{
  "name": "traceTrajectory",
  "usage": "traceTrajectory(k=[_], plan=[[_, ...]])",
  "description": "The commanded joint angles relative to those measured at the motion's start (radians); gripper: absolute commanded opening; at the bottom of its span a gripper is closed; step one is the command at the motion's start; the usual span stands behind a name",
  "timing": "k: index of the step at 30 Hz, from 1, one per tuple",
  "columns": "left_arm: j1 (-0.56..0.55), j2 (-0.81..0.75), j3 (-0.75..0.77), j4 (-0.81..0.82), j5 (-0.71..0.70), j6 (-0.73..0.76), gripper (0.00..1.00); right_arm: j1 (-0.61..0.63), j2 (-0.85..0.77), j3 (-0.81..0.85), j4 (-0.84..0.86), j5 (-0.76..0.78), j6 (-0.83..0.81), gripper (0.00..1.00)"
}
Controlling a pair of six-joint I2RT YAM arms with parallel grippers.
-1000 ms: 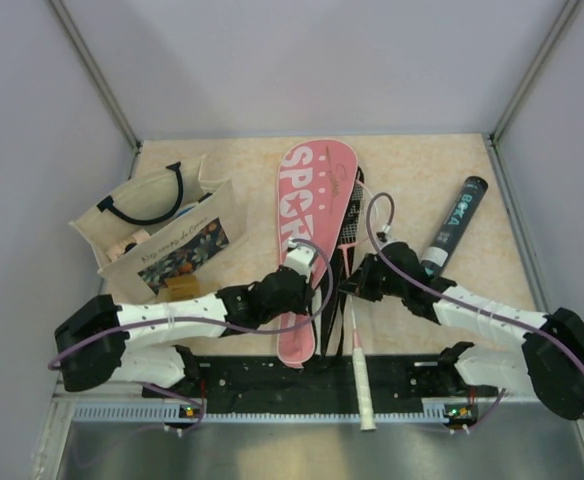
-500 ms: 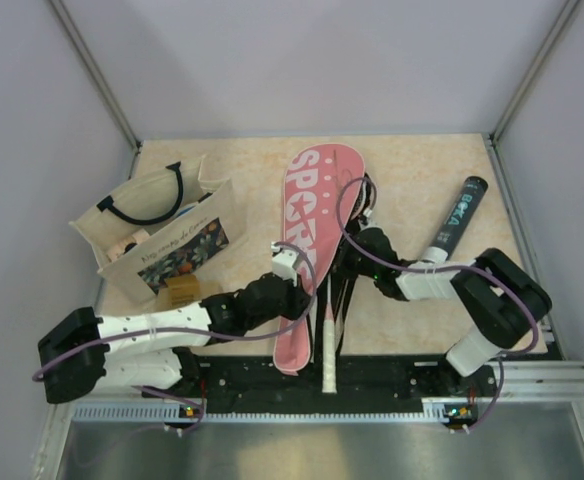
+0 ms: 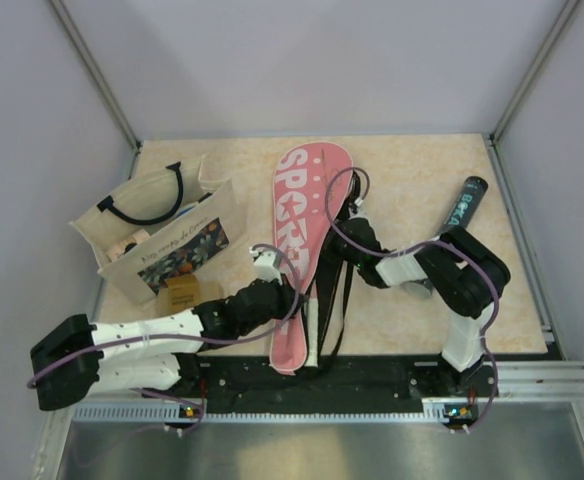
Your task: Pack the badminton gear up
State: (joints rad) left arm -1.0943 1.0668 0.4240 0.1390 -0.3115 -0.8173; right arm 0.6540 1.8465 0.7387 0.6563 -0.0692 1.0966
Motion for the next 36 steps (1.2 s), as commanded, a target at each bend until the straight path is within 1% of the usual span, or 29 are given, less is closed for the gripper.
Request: traceTrajectory(k=[1,9,16,22,27,28,31,33,36], plan=[[-0.015,-0.053,-0.01,0.122,0.066,-0.114,0.0,-0.016,0.013,0.08,0.152,0.15,0.059,0.0],[-0.015,-0.07,-0.044,0.155,0.08,-0.175,0.0,-0.022,0.063,0.18,0.078,0.235,0.068,0.0],[-0.015,-0.073,-0.053,0.208,0.071,-0.181,0.0,-0.011,0.12,0.206,0.077,0.292,0.095,0.0],[-0.015,-0.056,-0.067,0.257,0.058,-0.177,0.0,0.035,0.149,0.218,0.048,0.364,0.108,0.0],[-0.015,-0.012,-0.071,0.255,0.026,-0.174,0.0,0.049,0.151,0.218,0.022,0.37,0.117,0.0],[-0.016,-0.005,-0.074,0.254,0.022,-0.174,0.0,0.047,0.14,0.223,-0.013,0.368,0.117,0.02],[-0.015,0.01,-0.082,0.24,-0.003,-0.18,0.02,0.049,0.064,0.214,-0.087,0.352,0.068,0.2],[-0.013,0.013,-0.079,0.212,-0.017,-0.187,0.07,0.047,0.017,0.22,-0.179,0.324,0.034,0.3],[-0.013,0.018,-0.079,0.2,-0.026,-0.169,0.18,0.047,-0.033,0.228,-0.302,0.249,-0.013,0.42]])
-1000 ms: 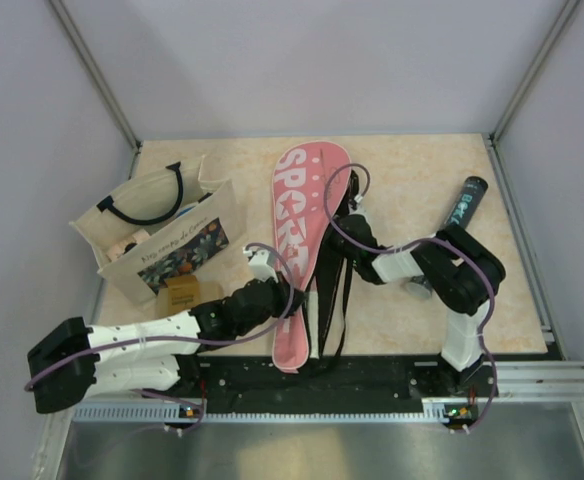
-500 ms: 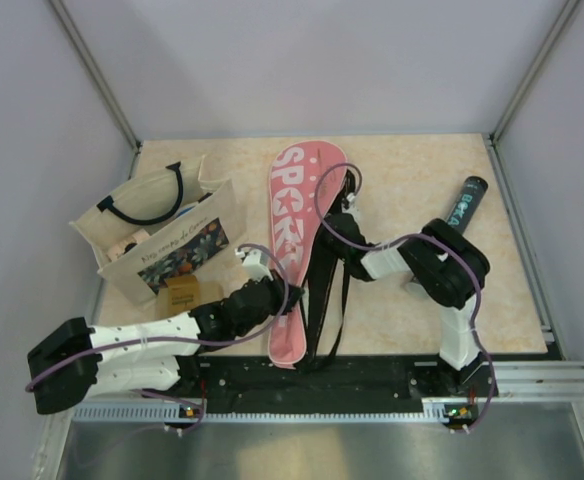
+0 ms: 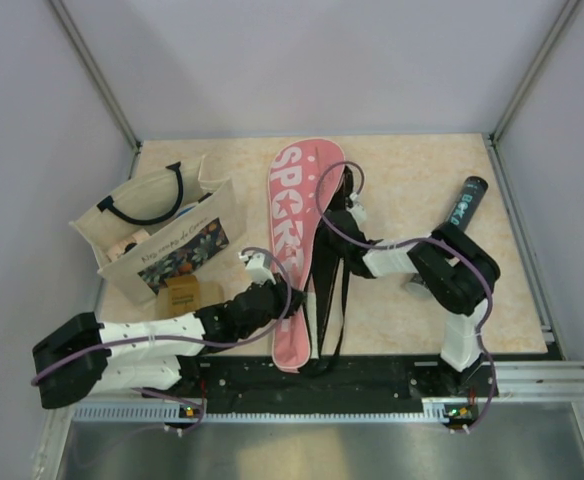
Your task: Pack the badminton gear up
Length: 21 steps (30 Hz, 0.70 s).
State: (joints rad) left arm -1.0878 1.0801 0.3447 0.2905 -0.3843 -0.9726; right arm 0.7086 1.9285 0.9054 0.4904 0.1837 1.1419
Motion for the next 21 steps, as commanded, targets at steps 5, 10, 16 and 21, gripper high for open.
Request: traceTrajectory(k=[5,10,16,21], plan=[[-0.021,0.009,0.008,0.042,0.024,0.009,0.25,-0.009,-0.216,-0.017,-0.226,-0.087,-0.076,0.44],[-0.02,0.006,0.039,0.007,0.033,0.037,0.27,-0.009,-0.319,-0.097,-0.276,-0.205,-0.105,0.44],[-0.021,0.003,0.071,-0.063,0.027,0.064,0.34,-0.009,-0.411,-0.227,-0.257,-0.361,-0.142,0.45],[-0.021,-0.008,0.105,-0.145,0.015,0.063,0.43,-0.009,-0.563,-0.321,-0.3,-0.342,-0.131,0.55]])
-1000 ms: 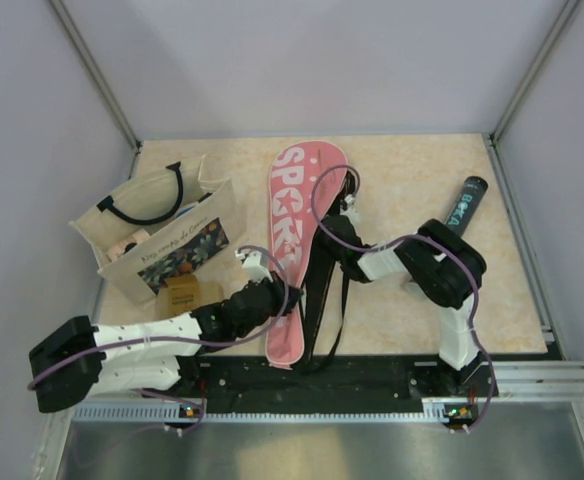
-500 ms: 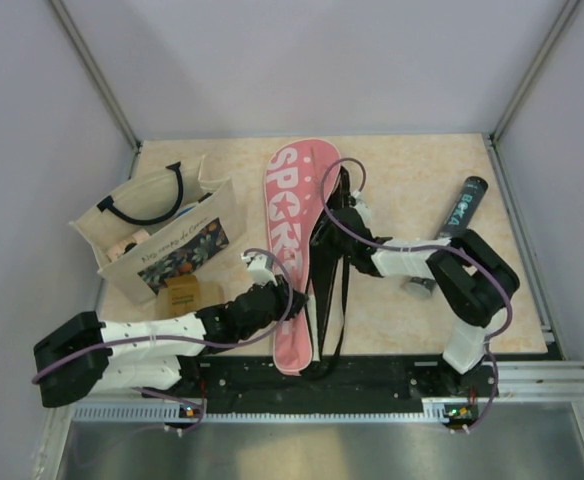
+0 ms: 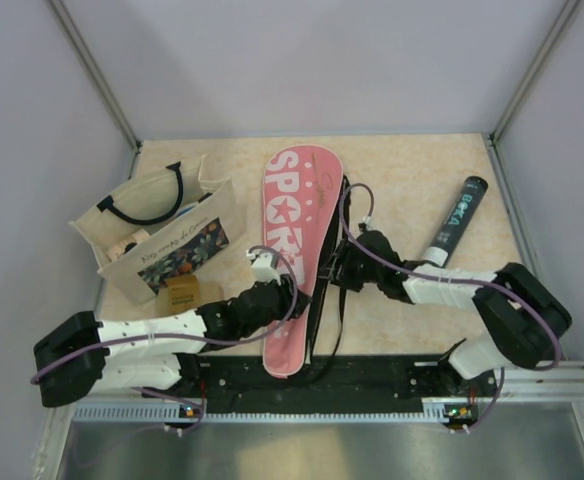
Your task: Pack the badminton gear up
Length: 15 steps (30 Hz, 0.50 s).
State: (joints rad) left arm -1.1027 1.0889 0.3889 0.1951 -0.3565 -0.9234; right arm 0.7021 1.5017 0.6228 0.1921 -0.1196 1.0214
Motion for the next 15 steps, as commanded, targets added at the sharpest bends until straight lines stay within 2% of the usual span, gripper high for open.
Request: traceTrajectory(k=[1,7,12,15], plan=[[-0.005,-0.018,0.077,-0.089,-0.022,0.015,0.45,0.0,-0.165,-0.058,-0.009,-0.034,-0.001,0.56],[-0.005,-0.032,0.165,-0.371,-0.168,-0.02,0.5,0.049,-0.291,-0.141,0.012,-0.019,0.062,0.62],[-0.002,-0.056,0.199,-0.552,-0.266,-0.086,0.54,0.152,-0.294,-0.156,0.014,0.038,0.104,0.62],[0.0,-0.072,0.191,-0.595,-0.26,-0.114,0.56,0.217,-0.262,-0.166,0.036,0.077,0.138,0.62]])
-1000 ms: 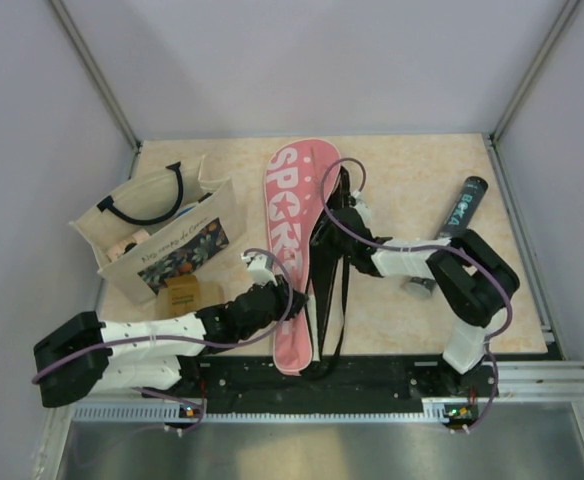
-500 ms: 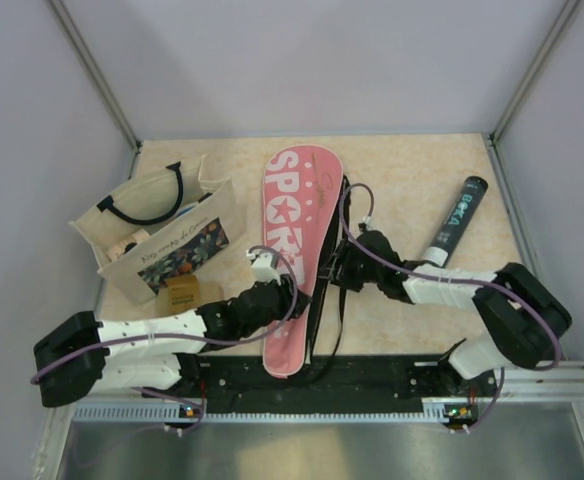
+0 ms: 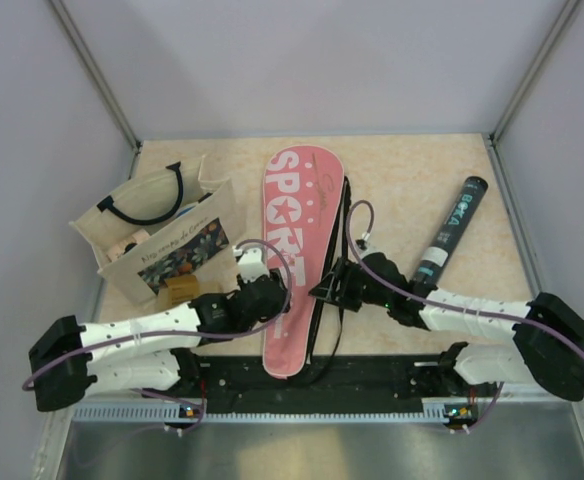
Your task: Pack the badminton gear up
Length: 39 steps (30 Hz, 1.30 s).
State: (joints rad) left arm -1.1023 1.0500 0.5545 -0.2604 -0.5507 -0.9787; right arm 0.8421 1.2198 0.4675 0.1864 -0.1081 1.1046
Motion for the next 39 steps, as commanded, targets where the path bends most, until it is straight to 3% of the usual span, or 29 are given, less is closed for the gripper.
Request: traceTrajectory(k=[1,11,14,17,22,28,34,39], plan=[[-0.001,-0.031,0.016,-0.148,-0.06,-0.067,0.56,0.095,0.041,-0.013,0.057,0.073,0.066,0.62],[-0.001,-0.073,-0.06,-0.169,-0.003,-0.176,0.55,0.249,0.256,0.02,0.169,0.105,0.124,0.56],[0.001,-0.091,-0.093,-0.148,0.009,-0.196,0.54,0.252,0.284,0.004,0.231,0.105,0.133,0.42],[0.001,-0.11,-0.123,-0.103,0.026,-0.192,0.54,0.25,0.28,-0.041,0.324,0.14,0.15,0.21],[0.001,-0.128,-0.142,-0.037,0.084,-0.144,0.54,0.252,0.265,-0.13,0.479,0.176,0.193,0.01],[0.001,-0.154,-0.165,0.024,0.161,-0.097,0.57,0.246,0.25,-0.223,0.643,0.261,0.216,0.0],[0.001,-0.127,-0.168,0.023,0.208,-0.089,0.59,0.222,0.238,-0.19,0.602,0.255,0.178,0.0],[-0.001,-0.13,-0.174,0.015,0.245,-0.094,0.59,0.222,0.247,-0.216,0.665,0.248,0.231,0.0]])
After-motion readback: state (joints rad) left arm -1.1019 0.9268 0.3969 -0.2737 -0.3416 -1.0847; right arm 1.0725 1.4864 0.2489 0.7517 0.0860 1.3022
